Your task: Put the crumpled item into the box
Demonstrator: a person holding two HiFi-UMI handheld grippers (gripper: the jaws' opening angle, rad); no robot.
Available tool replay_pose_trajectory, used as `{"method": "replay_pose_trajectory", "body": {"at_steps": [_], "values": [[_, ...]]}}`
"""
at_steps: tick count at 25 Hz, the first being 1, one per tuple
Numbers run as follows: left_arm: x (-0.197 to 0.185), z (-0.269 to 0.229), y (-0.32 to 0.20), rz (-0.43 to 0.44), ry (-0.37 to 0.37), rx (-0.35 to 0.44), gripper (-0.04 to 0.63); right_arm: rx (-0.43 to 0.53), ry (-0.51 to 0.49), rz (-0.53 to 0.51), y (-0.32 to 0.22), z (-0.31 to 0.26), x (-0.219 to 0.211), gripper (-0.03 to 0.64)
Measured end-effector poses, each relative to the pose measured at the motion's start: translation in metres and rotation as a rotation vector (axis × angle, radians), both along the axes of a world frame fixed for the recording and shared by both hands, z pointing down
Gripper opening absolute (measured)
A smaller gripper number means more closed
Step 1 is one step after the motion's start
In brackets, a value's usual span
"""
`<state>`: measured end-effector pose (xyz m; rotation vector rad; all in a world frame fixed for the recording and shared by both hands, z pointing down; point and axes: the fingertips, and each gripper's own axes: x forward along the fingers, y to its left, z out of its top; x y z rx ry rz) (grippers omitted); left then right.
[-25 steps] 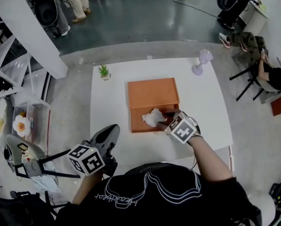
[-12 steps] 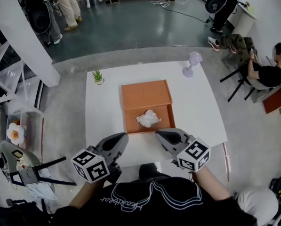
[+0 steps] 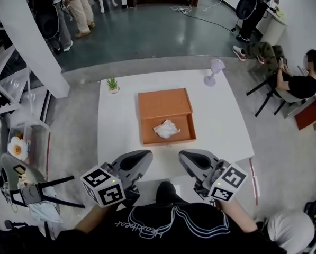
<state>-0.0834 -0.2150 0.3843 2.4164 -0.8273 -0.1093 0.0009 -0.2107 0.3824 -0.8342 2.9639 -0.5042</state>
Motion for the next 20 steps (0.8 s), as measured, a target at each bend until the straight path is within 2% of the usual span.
{"method": "replay_pose_trajectory", "body": {"at_steps": [7, 20], "values": [[-0.002, -0.004, 0.003, 0.002, -0.013, 0.020, 0.006, 0.021, -0.007, -0.003, 0.002, -0.004, -0.001, 0.003], [0.001, 0.001, -0.014, 0.005, -0.013, 0.040, 0.006, 0.050, 0.042, 0.010, -0.014, 0.002, 0.000, 0.003]]}}
